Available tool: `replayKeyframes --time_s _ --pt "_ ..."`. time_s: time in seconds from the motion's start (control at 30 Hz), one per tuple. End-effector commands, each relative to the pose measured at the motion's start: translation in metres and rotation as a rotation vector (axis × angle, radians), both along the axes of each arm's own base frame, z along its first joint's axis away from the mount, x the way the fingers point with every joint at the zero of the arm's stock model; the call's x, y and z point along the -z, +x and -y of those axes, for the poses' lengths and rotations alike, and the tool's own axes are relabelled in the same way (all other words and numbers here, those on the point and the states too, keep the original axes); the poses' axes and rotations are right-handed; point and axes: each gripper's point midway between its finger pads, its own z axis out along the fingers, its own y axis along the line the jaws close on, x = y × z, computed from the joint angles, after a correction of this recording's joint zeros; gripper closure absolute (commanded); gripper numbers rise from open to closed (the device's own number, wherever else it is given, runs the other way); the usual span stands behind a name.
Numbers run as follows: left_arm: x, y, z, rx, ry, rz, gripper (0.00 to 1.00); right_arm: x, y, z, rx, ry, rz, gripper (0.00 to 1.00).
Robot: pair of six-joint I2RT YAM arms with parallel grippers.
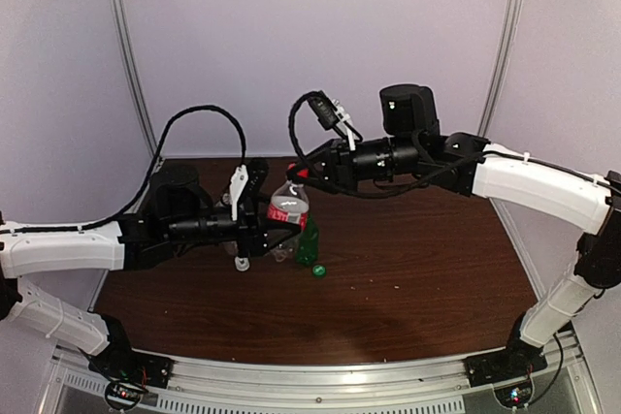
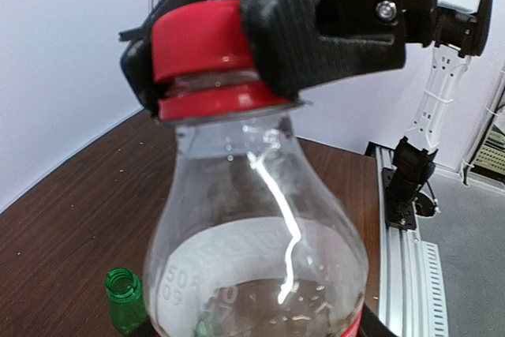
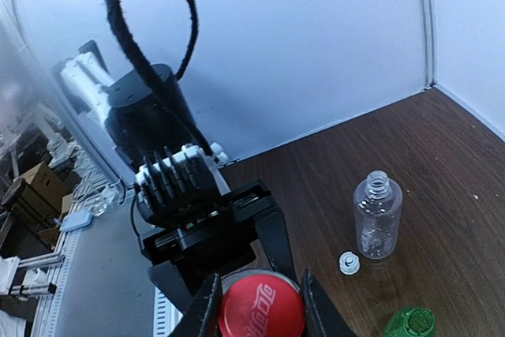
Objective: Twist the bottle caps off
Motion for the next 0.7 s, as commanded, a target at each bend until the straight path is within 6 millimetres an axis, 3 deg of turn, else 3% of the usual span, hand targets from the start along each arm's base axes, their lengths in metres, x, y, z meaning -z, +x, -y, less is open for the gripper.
replayKeyframes --time_s 0.0,0.1,0.2,0.4,0.67 --pt "-0.041 -0.062 0.005 0.349 -0.146 0.087 0.71 -0.002 -0.048 0.002 -0.356 0.043 0.193 0.90" --pt "-0.049 -0.090 0.002 0.522 -0.198 0.073 0.71 0.005 -0.069 0.008 -0.515 0.051 0.209 0.85" --pt "-0.051 -0.101 0.001 0.592 -0.221 0.049 0.71 0.008 -0.077 0.011 -0.600 0.055 0.189 0.83" --pt "-0.050 -0.098 0.002 0.584 -0.223 0.050 0.71 0.010 -0.072 0.011 -0.561 0.038 0.190 0.82" --pt "-0.046 -0.089 0.006 0.529 -0.209 0.046 0.71 -0.004 -0.054 0.012 -0.391 0.042 0.174 0.65"
